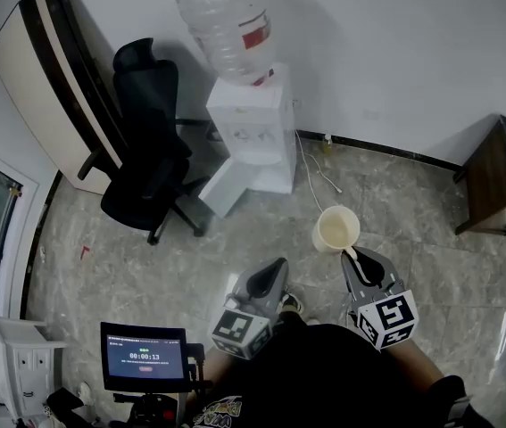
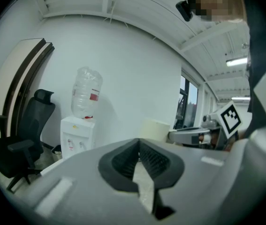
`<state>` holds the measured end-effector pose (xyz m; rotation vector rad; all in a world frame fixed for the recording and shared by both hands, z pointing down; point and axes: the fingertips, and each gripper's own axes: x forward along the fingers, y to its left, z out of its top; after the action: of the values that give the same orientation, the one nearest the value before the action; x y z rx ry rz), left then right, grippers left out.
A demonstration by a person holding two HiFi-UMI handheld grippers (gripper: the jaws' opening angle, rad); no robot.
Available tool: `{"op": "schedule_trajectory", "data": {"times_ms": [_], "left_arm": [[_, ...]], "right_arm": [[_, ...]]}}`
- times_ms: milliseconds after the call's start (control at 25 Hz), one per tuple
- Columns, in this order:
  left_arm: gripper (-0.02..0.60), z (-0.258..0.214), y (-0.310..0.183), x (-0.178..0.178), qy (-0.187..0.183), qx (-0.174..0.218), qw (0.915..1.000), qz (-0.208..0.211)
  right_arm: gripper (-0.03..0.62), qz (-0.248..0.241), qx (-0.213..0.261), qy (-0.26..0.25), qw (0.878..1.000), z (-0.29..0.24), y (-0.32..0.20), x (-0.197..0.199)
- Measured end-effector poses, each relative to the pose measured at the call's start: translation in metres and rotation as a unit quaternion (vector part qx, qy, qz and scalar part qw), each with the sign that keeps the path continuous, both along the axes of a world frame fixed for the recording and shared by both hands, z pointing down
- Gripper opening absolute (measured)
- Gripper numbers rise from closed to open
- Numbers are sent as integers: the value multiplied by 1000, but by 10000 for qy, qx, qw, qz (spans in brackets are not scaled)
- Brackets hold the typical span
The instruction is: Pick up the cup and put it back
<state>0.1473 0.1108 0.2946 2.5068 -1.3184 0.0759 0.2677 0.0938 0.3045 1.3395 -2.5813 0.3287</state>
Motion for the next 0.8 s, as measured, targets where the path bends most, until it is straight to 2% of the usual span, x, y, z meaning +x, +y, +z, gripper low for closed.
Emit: {"op": "schedule_trajectory", "data": {"times_ms": [240,480,640,800], "left_arm": [[5,-1,-64,-33,162,27,9999,-41],[5,-4,-122,-89,173,105,9992,-334],[5,-3,-141,-121,160,115,9985,-504],[5,5,-142,-150,168,135,9959,-874]], "right_arm": [[49,-13,74,113,9999,-9,-60,-29],[49,-167,179,146,9996,-13,-127,-78],[49,-326,259,137,9990,-22,-160,-114],[49,-634,196,237,9975,-14,-177,-142]]}}
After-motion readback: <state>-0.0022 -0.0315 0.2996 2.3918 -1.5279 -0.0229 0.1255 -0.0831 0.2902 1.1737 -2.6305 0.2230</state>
